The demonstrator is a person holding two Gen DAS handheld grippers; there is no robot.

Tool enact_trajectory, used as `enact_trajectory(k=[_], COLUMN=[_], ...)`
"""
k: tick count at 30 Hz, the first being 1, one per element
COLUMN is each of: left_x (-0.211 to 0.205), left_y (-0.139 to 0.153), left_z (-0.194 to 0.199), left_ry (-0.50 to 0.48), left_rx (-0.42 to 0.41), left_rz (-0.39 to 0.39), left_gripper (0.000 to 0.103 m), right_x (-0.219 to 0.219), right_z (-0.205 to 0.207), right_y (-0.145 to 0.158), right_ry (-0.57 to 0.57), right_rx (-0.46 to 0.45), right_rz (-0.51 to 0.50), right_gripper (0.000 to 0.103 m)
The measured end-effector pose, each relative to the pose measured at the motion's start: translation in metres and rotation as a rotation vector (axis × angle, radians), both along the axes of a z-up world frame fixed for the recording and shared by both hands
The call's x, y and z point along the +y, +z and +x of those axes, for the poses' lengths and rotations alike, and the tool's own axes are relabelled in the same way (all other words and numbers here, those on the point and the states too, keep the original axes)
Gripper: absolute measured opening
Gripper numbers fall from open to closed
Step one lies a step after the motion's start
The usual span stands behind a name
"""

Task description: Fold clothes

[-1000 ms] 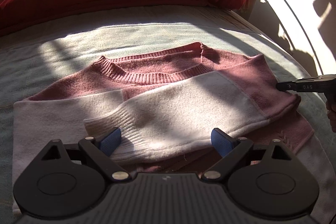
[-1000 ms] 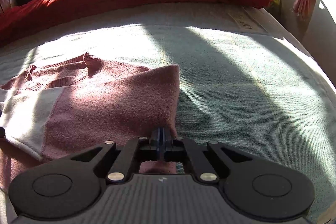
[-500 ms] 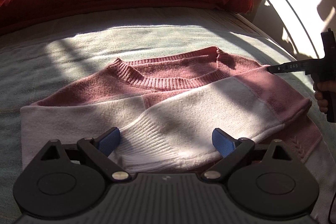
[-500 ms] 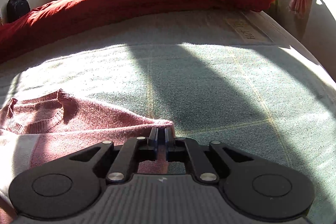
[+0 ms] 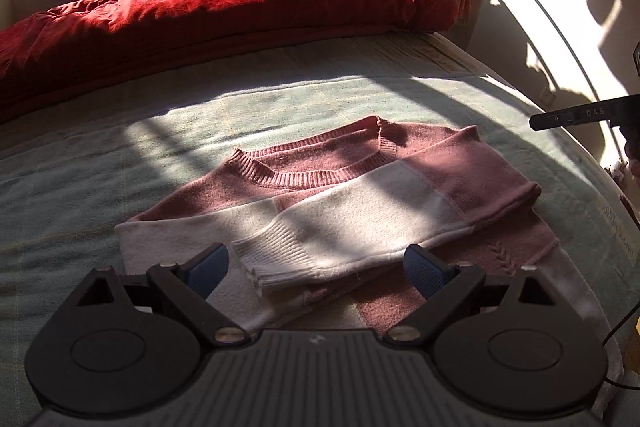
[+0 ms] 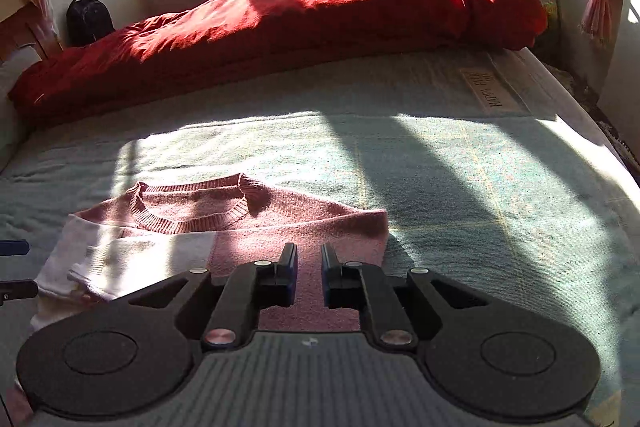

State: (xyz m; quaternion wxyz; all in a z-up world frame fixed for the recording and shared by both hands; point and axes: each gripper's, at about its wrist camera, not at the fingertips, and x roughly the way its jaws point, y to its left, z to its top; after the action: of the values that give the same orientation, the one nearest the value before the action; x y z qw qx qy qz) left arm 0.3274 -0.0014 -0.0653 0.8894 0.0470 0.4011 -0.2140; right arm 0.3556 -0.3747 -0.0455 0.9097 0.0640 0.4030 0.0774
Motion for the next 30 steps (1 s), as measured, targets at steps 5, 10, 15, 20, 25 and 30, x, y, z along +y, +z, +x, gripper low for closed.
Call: enact_trajectory(k=[5,10,15,20,25,30], left_x=[-0.002,0.003,-0.003,-0.018,-0.023,-0.025], left_y=[0.043,0.047,-0.005,-0.054,-0.079,-0.092], left_z=[-0.046,-0.092,-0.131,-0.16,-0.173,-0.185], left_ry=[-0.043,-0.047,-0.009,0.057,0.102,0.106], left_rx=[-0.051,-0.023,0.084,0.1,0.123,0.134], left_rz=[0.076,0.057,0.049,0.098,0.068,0.098], left_gripper=[0.094,0.097,0.097,0.097,0.097,0.097], right_x=[0.023,0.048,0.071,0.092,0.107,0.101], right_z=[-0.045,-0.088,-0.128,-0.163,-0.192,-0.211], right_y=[0.048,0.049,-0.016,-0.078,-0.107,-0.116], right_ry=[0.059,0.103,0.089,0.037,0.037,0.028], right_rx=[-0.015,0.029,0.132,0.143,0.083,0.063], right_rz=[0.009,0.007,0.029,-0.034,-0.082,-0.034], right_gripper=[0.024,0.03,0.031,0.031,0.032,0.039])
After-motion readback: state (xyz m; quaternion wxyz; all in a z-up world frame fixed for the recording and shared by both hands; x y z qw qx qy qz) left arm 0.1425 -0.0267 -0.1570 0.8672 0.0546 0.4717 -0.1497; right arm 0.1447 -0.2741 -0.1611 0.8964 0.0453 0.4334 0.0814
